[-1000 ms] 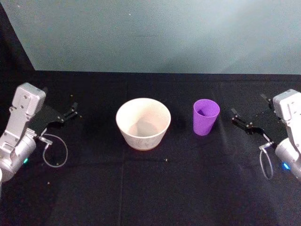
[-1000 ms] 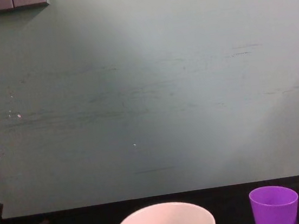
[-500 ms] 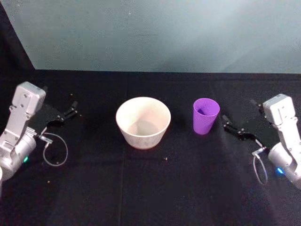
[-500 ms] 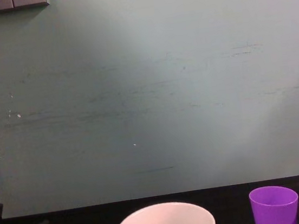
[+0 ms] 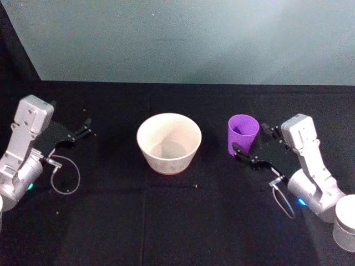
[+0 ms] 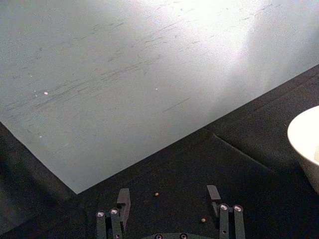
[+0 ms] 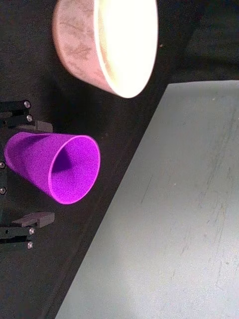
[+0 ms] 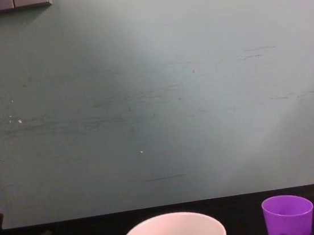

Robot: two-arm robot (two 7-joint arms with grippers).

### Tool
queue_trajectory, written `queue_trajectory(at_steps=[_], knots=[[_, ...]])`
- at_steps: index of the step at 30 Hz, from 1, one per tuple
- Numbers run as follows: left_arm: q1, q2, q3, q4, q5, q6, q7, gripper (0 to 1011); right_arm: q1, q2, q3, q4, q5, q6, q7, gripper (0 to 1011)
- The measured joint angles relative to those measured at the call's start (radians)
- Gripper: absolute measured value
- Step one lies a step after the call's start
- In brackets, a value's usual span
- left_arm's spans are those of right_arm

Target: Pick up the cup and pour the mung beans from the cup into the bowl.

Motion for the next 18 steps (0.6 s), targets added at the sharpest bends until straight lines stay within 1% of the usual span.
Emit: queue_trajectory(at_steps=[4,5,7,14,15,18], knots=[[0.0,0.0,0.0,0.0,0.0,0.0,0.0,1000,0.024,-0.045,0.011,0.055,0.033,-0.027,0.038,1003],[0.0,0.0,0.0,0.0,0.0,0.0,0.0,1000,0.024,-0.045,0.011,0.055,0.033,-0.027,0.038,1003],[0.0,0.0,0.0,0.0,0.0,0.0,0.0,1000,0.041,-0.072,0.021,0.089,0.056,-0.044,0.065,1003],[0.0,0.0,0.0,0.0,0.0,0.0,0.0,1000,0.066,-0.121,0.045,0.151,0.094,-0.055,0.105,1003],[0.0,0.0,0.0,0.0,0.0,0.0,0.0,1000,0.066,-0.121,0.045,0.151,0.094,-0.055,0.105,1003],[0.0,0.0,0.0,0.0,0.0,0.0,0.0,1000,0.074,-0.139,0.057,0.174,0.105,-0.059,0.117,1003]])
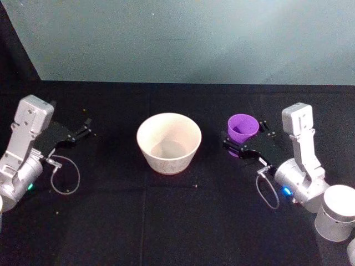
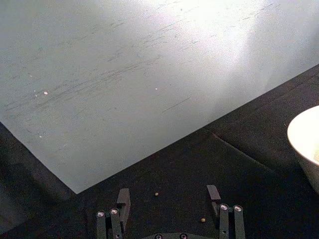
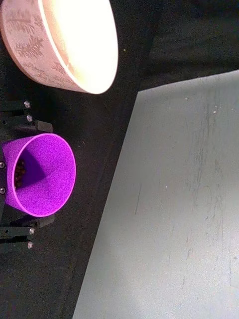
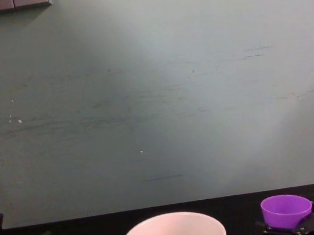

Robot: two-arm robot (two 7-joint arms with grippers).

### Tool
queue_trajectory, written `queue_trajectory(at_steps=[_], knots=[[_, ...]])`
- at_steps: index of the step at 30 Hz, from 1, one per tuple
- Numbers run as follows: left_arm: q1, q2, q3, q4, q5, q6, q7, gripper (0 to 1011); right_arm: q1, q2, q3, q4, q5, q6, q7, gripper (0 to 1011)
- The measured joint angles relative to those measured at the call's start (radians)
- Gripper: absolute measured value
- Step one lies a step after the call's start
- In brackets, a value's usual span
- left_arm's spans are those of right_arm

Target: Pick up the cup and pour the mung beans from the cup into the bowl.

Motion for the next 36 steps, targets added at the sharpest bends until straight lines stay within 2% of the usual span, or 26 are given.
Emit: queue_trajectory(at_steps=[6,15,23,25,30,36], knots=[[0.0,0.0,0.0,0.0,0.0,0.0,0.0,1000,0.01,-0.019,0.014,0.026,0.003,-0.005,0.021,979],[0.0,0.0,0.0,0.0,0.0,0.0,0.0,1000,0.008,-0.03,0.025,0.019,-0.01,0.002,0.038,768],[0.0,0.0,0.0,0.0,0.0,0.0,0.0,1000,-0.024,-0.025,0.045,-0.06,-0.035,-0.022,0.034,733],[0.0,0.0,0.0,0.0,0.0,0.0,0.0,1000,-0.046,-0.021,0.061,-0.11,-0.044,-0.04,0.023,729],[0.0,0.0,0.0,0.0,0.0,0.0,0.0,1000,-0.076,-0.018,0.09,-0.18,-0.046,-0.062,0.01,729],[0.0,0.0,0.0,0.0,0.0,0.0,0.0,1000,-0.098,-0.023,0.117,-0.223,-0.047,-0.078,0.006,729]])
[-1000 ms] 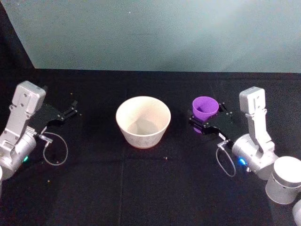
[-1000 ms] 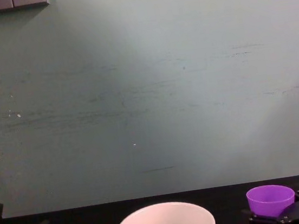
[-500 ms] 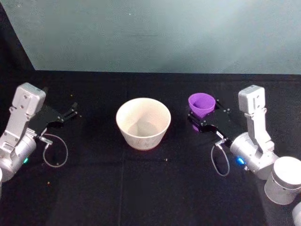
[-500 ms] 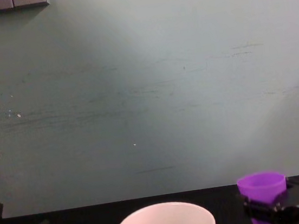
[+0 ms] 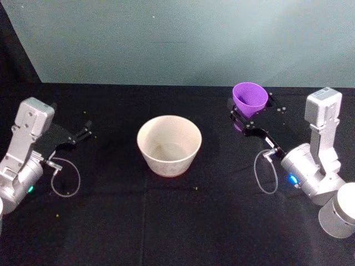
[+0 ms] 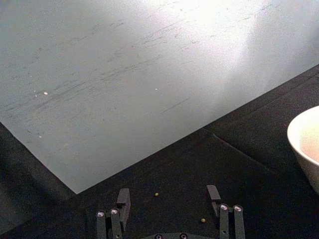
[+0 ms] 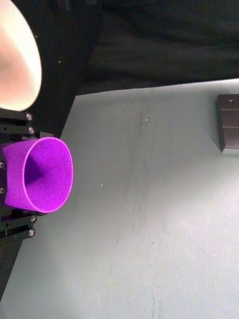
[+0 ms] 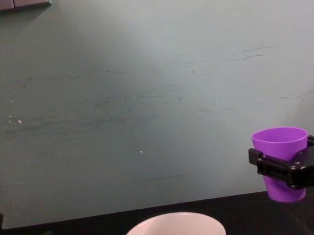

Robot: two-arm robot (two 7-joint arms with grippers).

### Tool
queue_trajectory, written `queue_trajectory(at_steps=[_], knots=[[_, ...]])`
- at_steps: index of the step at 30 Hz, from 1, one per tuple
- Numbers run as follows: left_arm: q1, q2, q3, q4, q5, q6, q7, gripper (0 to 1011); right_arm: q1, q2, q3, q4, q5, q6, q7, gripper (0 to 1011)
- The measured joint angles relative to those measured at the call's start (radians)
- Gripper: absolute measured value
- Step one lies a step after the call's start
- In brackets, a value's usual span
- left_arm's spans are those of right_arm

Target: Pick up the cup and pour the mung beans from the cup into the bowl.

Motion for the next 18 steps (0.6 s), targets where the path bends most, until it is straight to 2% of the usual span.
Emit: queue_trajectory(at_steps=[3,18], knots=[[0.0,0.0,0.0,0.0,0.0,0.0,0.0,1000,-0.003,-0.007,0.008,-0.001,0.0,-0.002,0.0,729],[0.0,0.0,0.0,0.0,0.0,0.0,0.0,1000,-0.002,-0.004,0.004,-0.001,0.001,-0.002,0.0,728]])
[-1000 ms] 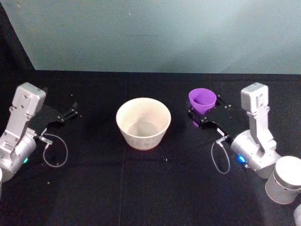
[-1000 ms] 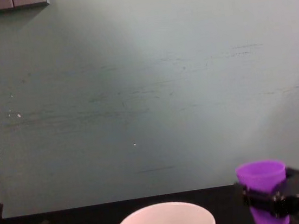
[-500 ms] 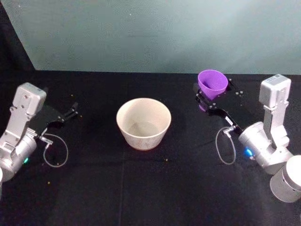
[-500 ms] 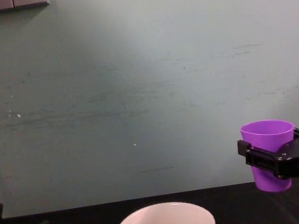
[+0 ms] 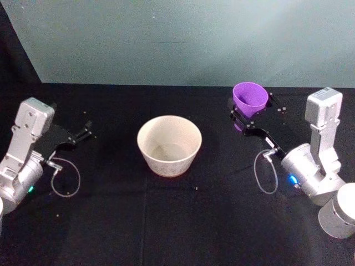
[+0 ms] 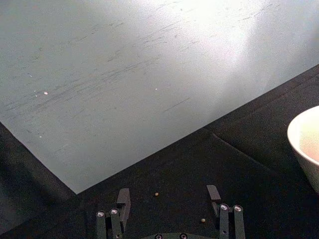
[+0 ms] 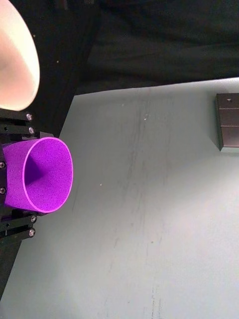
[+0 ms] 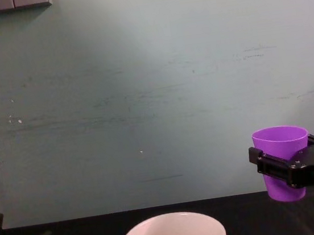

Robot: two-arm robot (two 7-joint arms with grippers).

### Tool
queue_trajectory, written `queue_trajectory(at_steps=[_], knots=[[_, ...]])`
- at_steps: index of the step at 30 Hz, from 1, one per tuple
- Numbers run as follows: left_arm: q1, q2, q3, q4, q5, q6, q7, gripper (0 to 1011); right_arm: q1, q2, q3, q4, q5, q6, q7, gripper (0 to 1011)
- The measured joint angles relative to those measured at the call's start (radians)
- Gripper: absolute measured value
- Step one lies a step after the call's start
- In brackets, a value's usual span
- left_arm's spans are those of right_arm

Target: Pick up the cup and pour the mung beans from the cup into the bowl.

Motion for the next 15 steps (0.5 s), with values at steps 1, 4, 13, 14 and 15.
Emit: queue_trajectory(at_steps=[1,4,13,14,15], knots=[[0.0,0.0,0.0,0.0,0.0,0.0,0.0,1000,0.0,0.0,0.0,0.0,0.0,0.0,0.0,729],[0.0,0.0,0.0,0.0,0.0,0.0,0.0,1000,0.0,0.0,0.0,0.0,0.0,0.0,0.0,729],[0.0,0.0,0.0,0.0,0.0,0.0,0.0,1000,0.001,0.001,-0.001,0.001,0.0,0.0,-0.001,729],[0.0,0.0,0.0,0.0,0.0,0.0,0.0,1000,0.001,0.001,-0.001,0.001,0.0,0.0,-0.001,729],[0.0,0.0,0.0,0.0,0.0,0.0,0.0,1000,0.001,0.001,-0.002,0.001,0.0,0.0,-0.001,729]])
